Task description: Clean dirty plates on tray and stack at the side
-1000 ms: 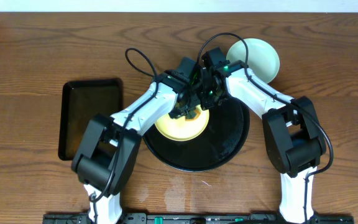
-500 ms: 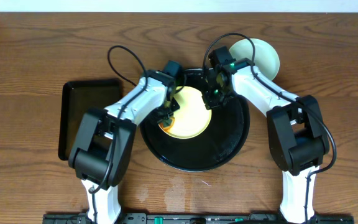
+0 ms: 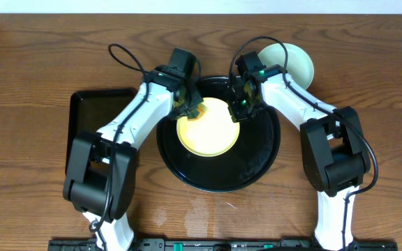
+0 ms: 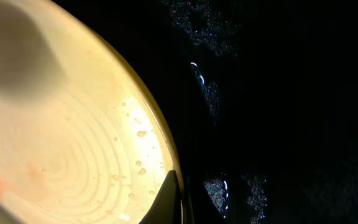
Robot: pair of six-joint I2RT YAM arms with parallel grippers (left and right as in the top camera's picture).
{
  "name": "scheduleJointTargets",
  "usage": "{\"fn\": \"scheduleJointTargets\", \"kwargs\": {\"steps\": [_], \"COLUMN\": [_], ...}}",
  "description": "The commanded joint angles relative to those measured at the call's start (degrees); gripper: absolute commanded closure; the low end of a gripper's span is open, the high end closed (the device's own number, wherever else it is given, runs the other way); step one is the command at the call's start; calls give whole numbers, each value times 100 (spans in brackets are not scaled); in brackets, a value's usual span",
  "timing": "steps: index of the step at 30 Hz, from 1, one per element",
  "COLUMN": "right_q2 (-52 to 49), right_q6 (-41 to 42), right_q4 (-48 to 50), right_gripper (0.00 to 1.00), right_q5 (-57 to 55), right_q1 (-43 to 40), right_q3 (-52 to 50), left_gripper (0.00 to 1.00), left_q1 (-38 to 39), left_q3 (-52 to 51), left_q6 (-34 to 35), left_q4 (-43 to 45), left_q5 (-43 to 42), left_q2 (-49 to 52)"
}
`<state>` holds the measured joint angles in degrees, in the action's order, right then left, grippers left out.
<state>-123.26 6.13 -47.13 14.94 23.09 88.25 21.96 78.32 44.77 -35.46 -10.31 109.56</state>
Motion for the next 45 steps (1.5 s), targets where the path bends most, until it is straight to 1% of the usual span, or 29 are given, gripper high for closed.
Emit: {"fn": "scheduleJointTargets", "kwargs": {"steps": [1, 7, 9, 11, 15, 18, 23, 27, 29, 33, 36, 37, 41, 43, 45], "right_q2": [-125, -125, -125, -125, -125, -122, -87, 11, 90, 435, 640, 835, 1102, 1268, 1368], "right_q6": [31, 28, 28, 26, 26, 26, -4, -155, -223, -310, -413, -529, -1016, -1405, -1823], "right_q4": [-22, -33, -50, -57, -90, -142, -328, -527, -603, -638, -643, -632, -579, -487, -326], "right_gripper": [99, 99, 99, 99, 99, 99, 99, 99, 99, 99, 99, 99, 99, 99, 99], "right_q5": [-398, -398, -400, -400, -400, -400, -407, -446, -498, -1309, -1917, -2623, -3978, -4942, -5681], "right_q1": [-66, -66, -66, -66, -66, -66, -66, -48, -13, 229, 435, 680, 1137, 1414, 1615], "right_q3": [-46, -44, -44, -44, -24, 24, 210, 442, 568, 817, 942, 1034, 1174, 1250, 1257], "left_gripper": [93, 93, 92, 92, 92, 93, 92, 93, 93, 93, 93, 93, 93, 93, 93], "left_q1": [190, 341, 319, 282, 155, 13, -236, -448, -612, -1327, -1788, -2149, -2645, -2907, -3112], "left_q3": [-144, -164, -164, -162, -155, -103, 107, 155, 155, 153, 153, 151, -15, -122, -170], "left_q6": [28, -13, -17, -15, -13, -13, -15, -37, -192, -623, -857, -992, -1134, -1134, -1134], "left_q4": [-9, -160, -350, -638, -1270, -1550, -1628, -1497, -1443, -1447, -1517, -1670, -1762, -1762, -1781], "left_q5": [-417, -590, -433, 42, 1316, 1779, 1853, 1851, 1851, 1851, 1847, 1840, 1845, 1845, 1838], "left_q2": [256, 568, 577, 575, 568, 503, 48, -651, -1082, -2044, -2256, -2271, -2221, -2155, -2068]}}
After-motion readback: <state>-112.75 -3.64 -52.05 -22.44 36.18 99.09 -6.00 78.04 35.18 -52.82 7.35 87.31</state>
